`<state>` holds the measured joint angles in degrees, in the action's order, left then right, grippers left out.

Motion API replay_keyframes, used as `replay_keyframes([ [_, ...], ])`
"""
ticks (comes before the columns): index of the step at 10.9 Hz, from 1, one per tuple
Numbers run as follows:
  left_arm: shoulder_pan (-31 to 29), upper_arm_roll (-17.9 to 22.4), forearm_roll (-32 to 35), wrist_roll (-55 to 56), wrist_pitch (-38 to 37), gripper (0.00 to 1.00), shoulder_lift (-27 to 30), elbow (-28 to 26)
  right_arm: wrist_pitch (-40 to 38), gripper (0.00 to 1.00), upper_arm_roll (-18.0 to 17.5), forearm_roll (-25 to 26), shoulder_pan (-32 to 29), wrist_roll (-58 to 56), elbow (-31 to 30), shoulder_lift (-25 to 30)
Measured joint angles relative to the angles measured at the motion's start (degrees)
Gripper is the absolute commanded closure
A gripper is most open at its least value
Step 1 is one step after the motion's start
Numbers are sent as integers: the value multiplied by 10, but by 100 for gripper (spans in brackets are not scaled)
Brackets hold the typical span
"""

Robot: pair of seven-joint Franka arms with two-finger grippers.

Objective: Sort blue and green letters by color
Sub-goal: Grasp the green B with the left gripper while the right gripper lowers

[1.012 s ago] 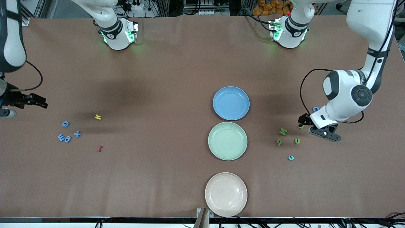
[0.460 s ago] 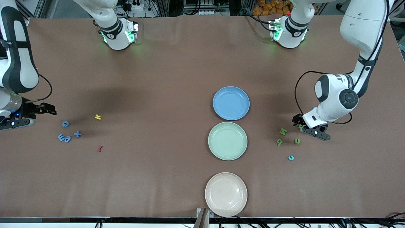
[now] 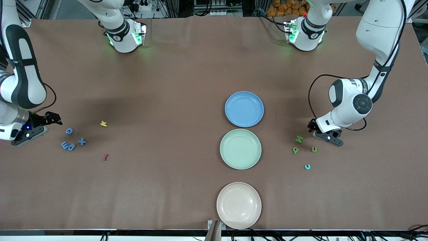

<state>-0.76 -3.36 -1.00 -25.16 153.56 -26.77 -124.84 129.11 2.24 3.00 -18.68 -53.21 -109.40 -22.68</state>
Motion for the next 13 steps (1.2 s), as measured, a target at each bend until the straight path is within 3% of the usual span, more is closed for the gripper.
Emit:
replay_keyframes([
  [3,-5,1,0,-29,2,53,0,-1,13,0,0,-1,-18,-106,46,-54],
  [5,-14,1,0,-48,3,55,1,-3,71,0,0,-5,-21,-161,60,-81],
  [10,-19,2,0,-53,5,95,4,-6,115,0,-10,-21,-19,-180,76,-133],
  [11,-19,3,0,-53,5,100,5,-7,115,0,-10,-21,-19,-180,81,-139],
  [13,-16,3,0,-49,6,100,5,-7,115,0,-11,-31,-17,-180,85,-145],
])
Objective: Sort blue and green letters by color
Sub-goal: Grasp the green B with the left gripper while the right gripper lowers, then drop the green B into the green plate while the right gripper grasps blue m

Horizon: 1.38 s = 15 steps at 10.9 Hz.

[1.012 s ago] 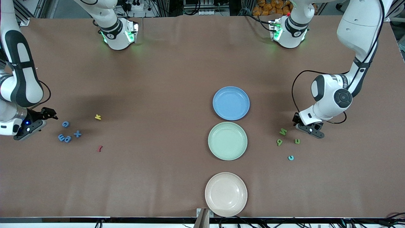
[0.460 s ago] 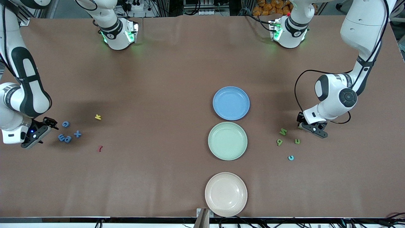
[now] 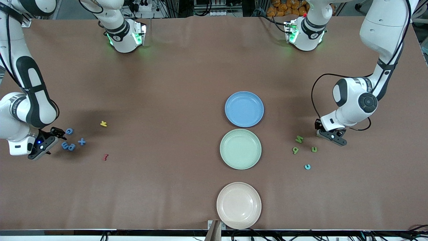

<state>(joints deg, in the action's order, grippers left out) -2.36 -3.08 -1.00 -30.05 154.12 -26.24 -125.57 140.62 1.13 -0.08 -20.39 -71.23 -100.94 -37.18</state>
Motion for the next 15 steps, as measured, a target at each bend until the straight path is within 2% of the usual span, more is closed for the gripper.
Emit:
replay_keyframes([
  [4,53,-2,0,107,-24,100,16,10,0,0,0,-15,10,0,1,-7],
  [6,85,-2,0,178,-98,100,40,59,0,0,0,-20,10,0,1,-12],
  [8,115,-2,0,251,-127,100,45,104,1,0,0,-21,10,0,1,-14],
  [11,179,1,0,358,-128,100,11,162,2,0,1,-21,8,0,1,-18],
  [15,284,41,0,478,-146,100,-59,252,7,0,1,-22,7,0,1,-24],
])
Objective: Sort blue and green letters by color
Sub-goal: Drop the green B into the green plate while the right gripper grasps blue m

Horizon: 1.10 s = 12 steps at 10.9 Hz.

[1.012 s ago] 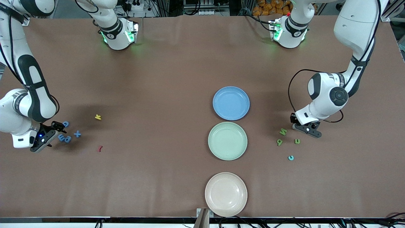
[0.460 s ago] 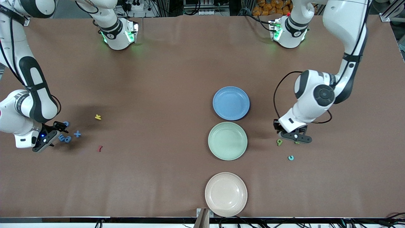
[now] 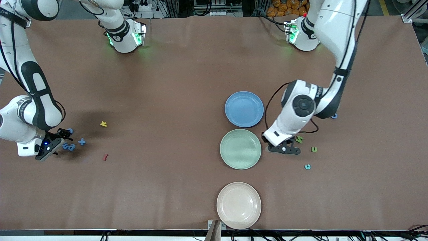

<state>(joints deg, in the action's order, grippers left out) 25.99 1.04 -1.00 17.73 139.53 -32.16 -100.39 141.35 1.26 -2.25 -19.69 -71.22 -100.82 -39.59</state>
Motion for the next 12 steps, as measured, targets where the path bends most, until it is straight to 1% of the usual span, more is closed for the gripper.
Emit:
replay_keyframes([
  [2,39,11,0,61,-1,100,-33,35,0,0,0,0,0,0,0,-1],
  [3,48,13,0,83,-1,100,-46,49,0,6,0,0,0,0,0,-1],
  [4,52,14,0,94,-1,95,-54,58,4,61,0,0,0,0,0,-2],
  [5,54,15,0,96,-1,84,-58,62,9,100,0,0,-1,0,0,-2],
  [6,54,16,0,96,-1,81,-60,65,13,100,0,0,-2,0,0,-3],
  [9,54,17,-1,103,-3,81,-60,74,17,100,1,0,-3,0,0,-5],
  [10,54,17,-1,113,-3,31,-61,75,18,100,1,0,-4,0,2,-4],
  [11,54,17,-2,119,-3,0,-62,76,17,100,1,0,-3,0,3,-3],
  [12,54,17,-2,121,-3,0,-63,78,17,100,1,0,-4,0,4,-4],
])
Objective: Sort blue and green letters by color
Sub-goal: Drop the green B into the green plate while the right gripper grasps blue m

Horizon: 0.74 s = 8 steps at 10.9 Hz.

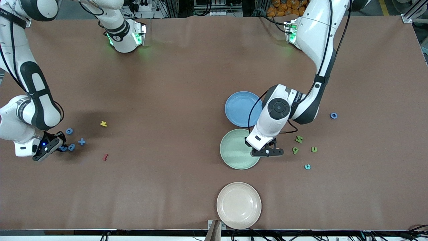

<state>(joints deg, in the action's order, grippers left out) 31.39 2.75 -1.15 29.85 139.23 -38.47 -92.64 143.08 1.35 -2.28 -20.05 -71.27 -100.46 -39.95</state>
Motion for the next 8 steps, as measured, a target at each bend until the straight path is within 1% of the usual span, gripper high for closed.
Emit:
replay_keyframes([
  [5,0,2,2,2,0,0,-1,7,-10,100,-1,0,2,2,3,0],
  [7,-15,6,36,-32,-7,0,2,4,-39,100,-6,-2,6,29,6,4],
  [8,-31,6,47,-70,-10,0,6,-5,-57,100,-15,-3,8,55,9,8],
])
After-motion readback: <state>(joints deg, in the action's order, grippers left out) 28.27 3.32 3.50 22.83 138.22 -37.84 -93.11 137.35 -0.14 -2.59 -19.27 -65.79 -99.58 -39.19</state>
